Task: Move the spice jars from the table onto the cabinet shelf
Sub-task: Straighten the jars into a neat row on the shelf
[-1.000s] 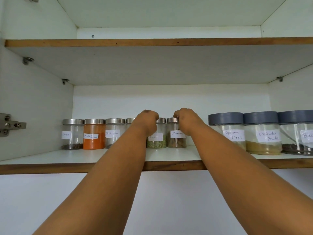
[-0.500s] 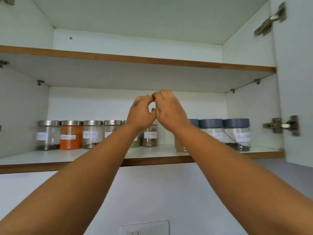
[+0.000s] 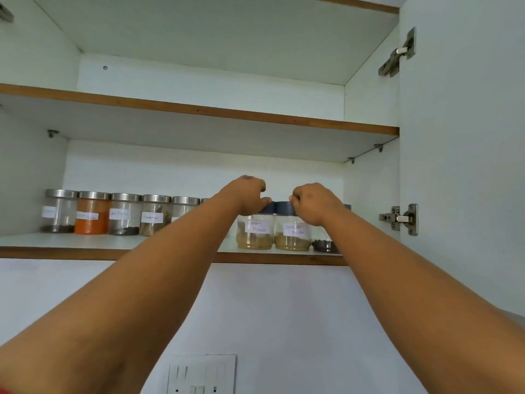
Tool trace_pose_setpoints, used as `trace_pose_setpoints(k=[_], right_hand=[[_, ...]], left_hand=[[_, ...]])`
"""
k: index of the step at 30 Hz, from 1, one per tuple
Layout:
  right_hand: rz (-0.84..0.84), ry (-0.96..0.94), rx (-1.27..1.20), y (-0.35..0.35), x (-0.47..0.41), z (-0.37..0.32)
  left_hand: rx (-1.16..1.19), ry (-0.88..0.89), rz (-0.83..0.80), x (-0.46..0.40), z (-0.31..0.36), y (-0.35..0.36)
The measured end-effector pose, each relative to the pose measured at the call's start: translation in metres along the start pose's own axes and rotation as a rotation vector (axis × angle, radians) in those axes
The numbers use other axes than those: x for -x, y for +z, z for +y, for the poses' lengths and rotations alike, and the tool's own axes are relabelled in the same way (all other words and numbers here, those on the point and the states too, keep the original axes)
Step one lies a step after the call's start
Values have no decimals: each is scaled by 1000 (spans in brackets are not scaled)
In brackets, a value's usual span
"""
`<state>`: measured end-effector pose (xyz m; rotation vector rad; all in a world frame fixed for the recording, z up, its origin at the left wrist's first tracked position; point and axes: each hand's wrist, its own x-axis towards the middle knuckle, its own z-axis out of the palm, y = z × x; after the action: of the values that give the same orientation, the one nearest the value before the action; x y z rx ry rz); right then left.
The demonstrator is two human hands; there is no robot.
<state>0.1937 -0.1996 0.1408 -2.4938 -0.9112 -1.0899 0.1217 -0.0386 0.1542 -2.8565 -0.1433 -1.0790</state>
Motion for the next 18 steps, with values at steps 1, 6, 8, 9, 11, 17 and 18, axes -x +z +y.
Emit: trace_pose_setpoints(k=[1,6,8,9,11,17,18], right_hand=[[-20,-20,-6,2,1,2],[-100,-46,72,10,-8,7],[-143,-28,89,16,-19,7],[-161,-24,90,21,-25,5],[-197,-16,105,29,-33,0],[-308,15,110,61,-66,-14],[-318,20,114,64,-71,-13]], left_hand=[[-5,-14,-4,0,3,3],[-115,-76,-82,-9,16,12],[-158,-95,-109,-17,17,13],[-177,-104,-119,-20,15,15],[-204,-121,-143,-25,11,20],[-194,-167,-149,-47,-22,48],[-195,-164,-149,-51,-26,53]])
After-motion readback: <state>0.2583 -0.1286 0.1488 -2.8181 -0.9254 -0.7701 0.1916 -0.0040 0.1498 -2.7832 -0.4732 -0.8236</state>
